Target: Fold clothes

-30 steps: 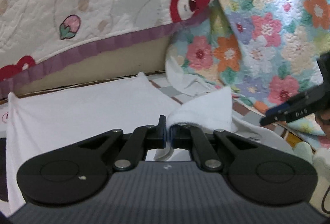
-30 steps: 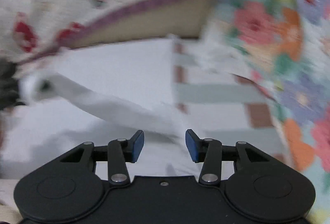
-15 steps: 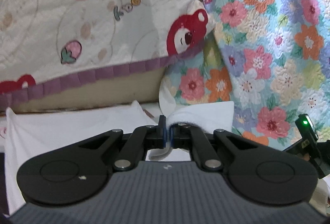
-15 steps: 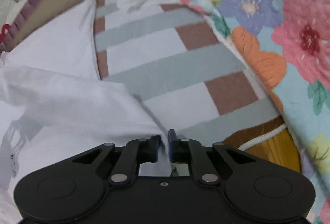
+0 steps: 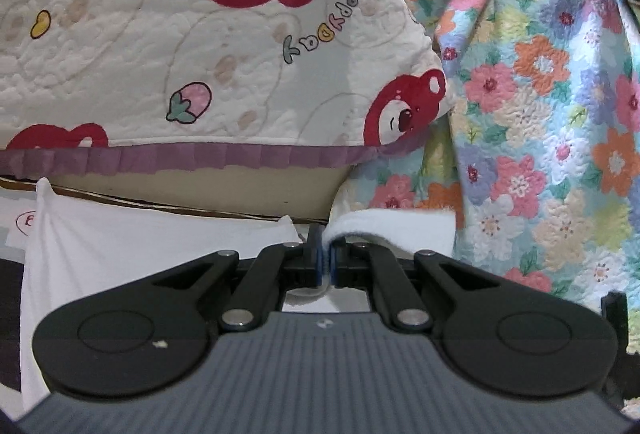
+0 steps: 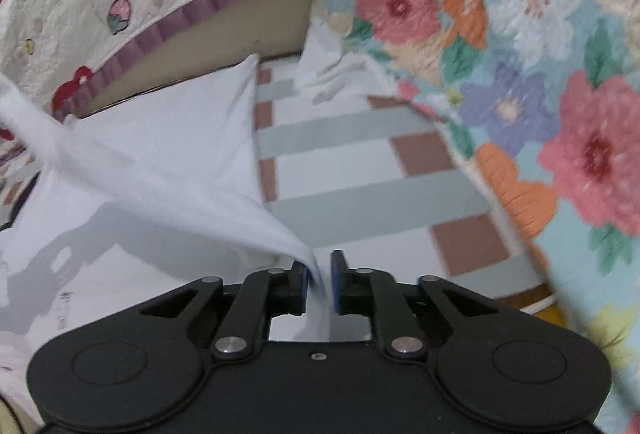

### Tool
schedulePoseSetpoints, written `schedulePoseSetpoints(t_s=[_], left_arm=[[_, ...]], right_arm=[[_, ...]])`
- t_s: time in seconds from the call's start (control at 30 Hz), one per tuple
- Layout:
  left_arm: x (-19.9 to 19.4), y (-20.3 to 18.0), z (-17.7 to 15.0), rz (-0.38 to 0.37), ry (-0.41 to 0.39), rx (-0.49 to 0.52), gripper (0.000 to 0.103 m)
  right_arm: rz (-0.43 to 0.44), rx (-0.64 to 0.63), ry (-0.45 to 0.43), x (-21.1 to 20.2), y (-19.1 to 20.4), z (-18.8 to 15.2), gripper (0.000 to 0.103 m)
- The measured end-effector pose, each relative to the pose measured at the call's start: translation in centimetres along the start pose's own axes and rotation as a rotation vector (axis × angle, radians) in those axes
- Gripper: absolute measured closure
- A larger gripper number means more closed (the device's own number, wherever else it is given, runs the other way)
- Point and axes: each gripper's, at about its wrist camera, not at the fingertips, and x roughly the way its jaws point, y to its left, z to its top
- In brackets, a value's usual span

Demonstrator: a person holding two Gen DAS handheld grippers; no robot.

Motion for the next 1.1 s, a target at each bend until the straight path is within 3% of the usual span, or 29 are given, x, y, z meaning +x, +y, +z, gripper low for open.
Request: schedulePoseSetpoints(t_s=[0.03, 0.07, 0.1, 0.3, 0.4, 0.5, 0.53, 0.6, 0.63, 0.7, 0.77, 0.8, 0.97, 1.03, 1.1], left_arm=[[-0.2, 0.0, 0.2, -0.008, -0.011, -0.006, 0.100], [-0.5, 0.1, 0.4, -0.016, -0.021, -0.013, 0.100], [-0.7, 0.0, 0.6, -0.021, -0.031, -0.016, 0.100], [-1.7, -0.9, 1.5, -0.008, -0.070, 0.005, 0.100], [-1.9, -0.8, 1.7, 0.019, -0.067, 0.015, 0.100], [-2.2, -0.3, 2.0, 0.047, -0.057, 0.002, 0.100], [-2.7, -0.5, 2.2, 0.080, -0.053, 0.025, 0.100], [-3.6, -0.9, 2.6, 0.146, -0.043, 0.069, 0.100], [-4.1, -1.0, 2.8, 0.170, -0.037, 0.087, 0.100], [-5.2, -1.2, 3.2, 0.167, -0.009, 0.102, 0.100], [-6.0, -1.3, 3.1, 0.191, 0.056, 0.133, 0.100], [-6.3, -1.1, 2.6, 0.210, 0.104, 0.162, 0.100], [-7.7, 2.1, -3.9, 0.345, 0.377, 0.158, 0.100], [-8.2, 4.2, -7.5, 0.403, 0.491, 0.098, 0.100], [-8.2, 5.9, -9.4, 0.415, 0.561, 0.010, 0.100]], right_arm=[[0.026, 0.003, 0.012, 0.3, 0.2, -0.2, 0.073], [0.048, 0.006, 0.023, 0.5, 0.4, -0.4, 0.055], [0.059, 0.005, 0.031, 0.6, 0.6, -0.7, 0.049], [-0.017, -0.030, 0.147, 1.3, 2.3, -3.1, 0.046], [0.056, 0.031, 0.138, 0.7, 3.0, -3.8, 0.046], [0.071, -0.018, 0.188, 1.8, 4.6, -3.7, 0.046], [0.046, -0.050, 0.205, 2.4, 5.0, -4.0, 0.047], [-0.022, -0.114, 0.207, 3.1, 5.7, -4.5, 0.064], [-0.062, -0.135, 0.180, 2.8, 5.9, -4.6, 0.092], [-0.134, -0.139, 0.078, 1.1, 5.9, -4.0, 0.097], [-0.165, -0.107, -0.033, -1.4, 5.4, -3.1, 0.096], [-0.161, -0.103, -0.044, -2.1, 5.1, -3.0, 0.096], [-0.188, -0.103, 0.020, -1.8, 4.4, -6.1, 0.096], [-0.195, -0.098, 0.042, -1.5, 4.1, -7.0, 0.097], [-0.199, -0.102, 0.044, -1.6, 3.9, -7.3, 0.097]])
